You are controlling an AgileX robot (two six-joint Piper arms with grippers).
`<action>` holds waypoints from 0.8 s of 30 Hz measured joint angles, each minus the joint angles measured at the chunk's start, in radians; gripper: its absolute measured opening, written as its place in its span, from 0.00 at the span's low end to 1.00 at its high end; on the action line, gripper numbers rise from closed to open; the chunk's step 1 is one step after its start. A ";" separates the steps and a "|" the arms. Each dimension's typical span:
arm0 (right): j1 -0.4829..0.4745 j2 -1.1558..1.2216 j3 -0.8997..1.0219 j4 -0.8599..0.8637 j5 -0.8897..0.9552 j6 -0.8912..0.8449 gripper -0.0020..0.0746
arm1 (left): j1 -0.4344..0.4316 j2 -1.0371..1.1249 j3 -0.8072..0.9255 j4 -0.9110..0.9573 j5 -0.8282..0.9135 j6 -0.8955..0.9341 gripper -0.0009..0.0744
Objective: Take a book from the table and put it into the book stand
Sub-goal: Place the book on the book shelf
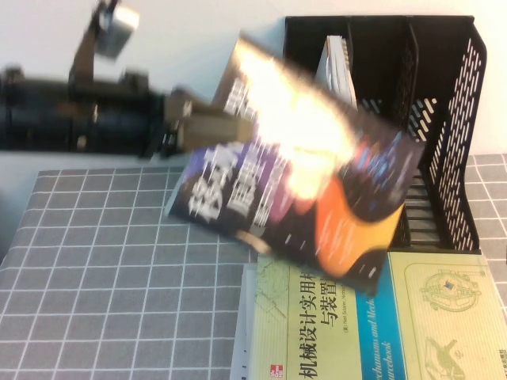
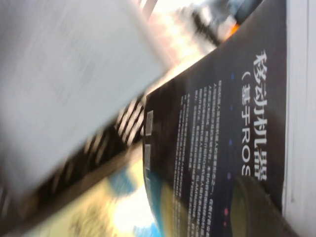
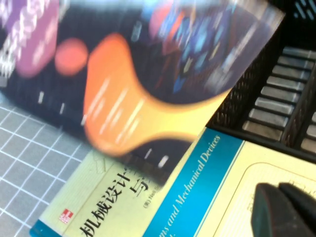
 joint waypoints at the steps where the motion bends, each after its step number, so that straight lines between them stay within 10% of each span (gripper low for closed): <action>1: 0.000 -0.009 0.000 -0.002 0.002 0.002 0.02 | -0.018 -0.005 -0.036 0.000 -0.012 -0.013 0.17; 11: 0.000 -0.034 0.000 -0.006 0.072 0.004 0.02 | -0.267 0.034 -0.392 0.169 -0.315 -0.146 0.17; 24: 0.000 -0.034 0.000 -0.009 0.123 0.004 0.02 | -0.281 0.248 -0.507 0.278 -0.544 -0.157 0.17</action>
